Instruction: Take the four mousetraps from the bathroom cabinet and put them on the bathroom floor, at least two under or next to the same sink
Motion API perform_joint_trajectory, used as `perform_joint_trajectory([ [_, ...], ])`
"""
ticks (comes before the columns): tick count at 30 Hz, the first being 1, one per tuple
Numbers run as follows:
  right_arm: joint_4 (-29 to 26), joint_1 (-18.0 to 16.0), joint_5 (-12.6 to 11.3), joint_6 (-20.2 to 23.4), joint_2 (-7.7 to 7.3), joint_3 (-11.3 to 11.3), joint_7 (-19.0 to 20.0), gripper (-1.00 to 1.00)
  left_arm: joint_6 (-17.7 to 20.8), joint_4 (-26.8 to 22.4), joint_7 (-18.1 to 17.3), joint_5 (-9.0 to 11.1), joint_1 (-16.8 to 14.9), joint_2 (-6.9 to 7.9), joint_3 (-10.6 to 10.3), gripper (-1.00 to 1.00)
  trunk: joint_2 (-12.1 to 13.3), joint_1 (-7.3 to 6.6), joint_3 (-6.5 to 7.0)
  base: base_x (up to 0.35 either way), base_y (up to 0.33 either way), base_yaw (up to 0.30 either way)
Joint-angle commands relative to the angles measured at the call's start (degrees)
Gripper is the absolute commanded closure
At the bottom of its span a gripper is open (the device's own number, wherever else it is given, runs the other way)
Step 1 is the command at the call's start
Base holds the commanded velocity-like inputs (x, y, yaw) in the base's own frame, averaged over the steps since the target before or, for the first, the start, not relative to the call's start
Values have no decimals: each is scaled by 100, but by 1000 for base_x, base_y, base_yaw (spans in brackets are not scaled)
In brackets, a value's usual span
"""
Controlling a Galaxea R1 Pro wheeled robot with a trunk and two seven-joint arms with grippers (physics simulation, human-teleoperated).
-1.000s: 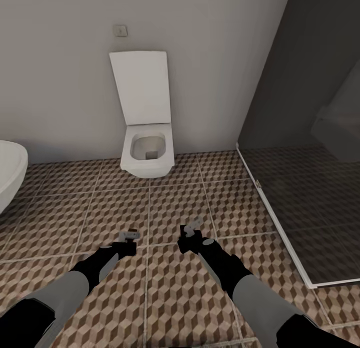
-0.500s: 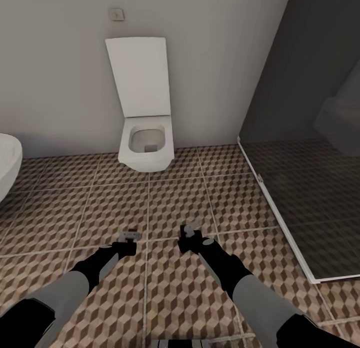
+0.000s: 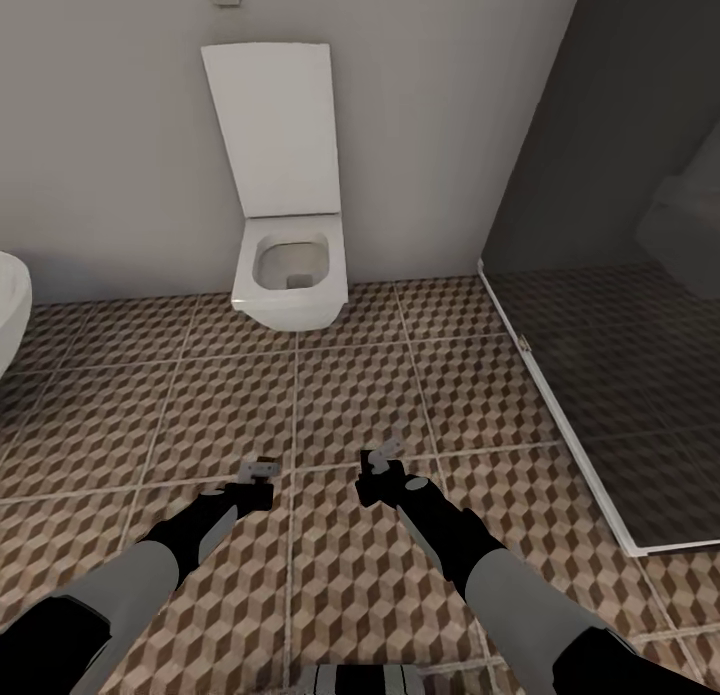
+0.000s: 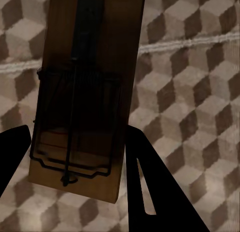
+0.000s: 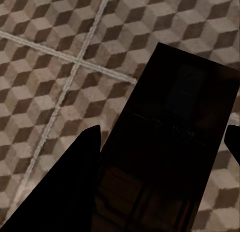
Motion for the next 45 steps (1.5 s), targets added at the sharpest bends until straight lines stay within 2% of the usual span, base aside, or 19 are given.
perform_joint_trajectory([
  [1,-7,-3,-48,29,-3,16,-6,100,29,-10,-6,27,-2,4,-18,100,-43,22,-31,0,0,0],
  [45,9,-3,-42,29,6,25,-9,100,29,-10,-6,27,-2,4,-18,100,-1808,988,-1227,0,0,0],
])
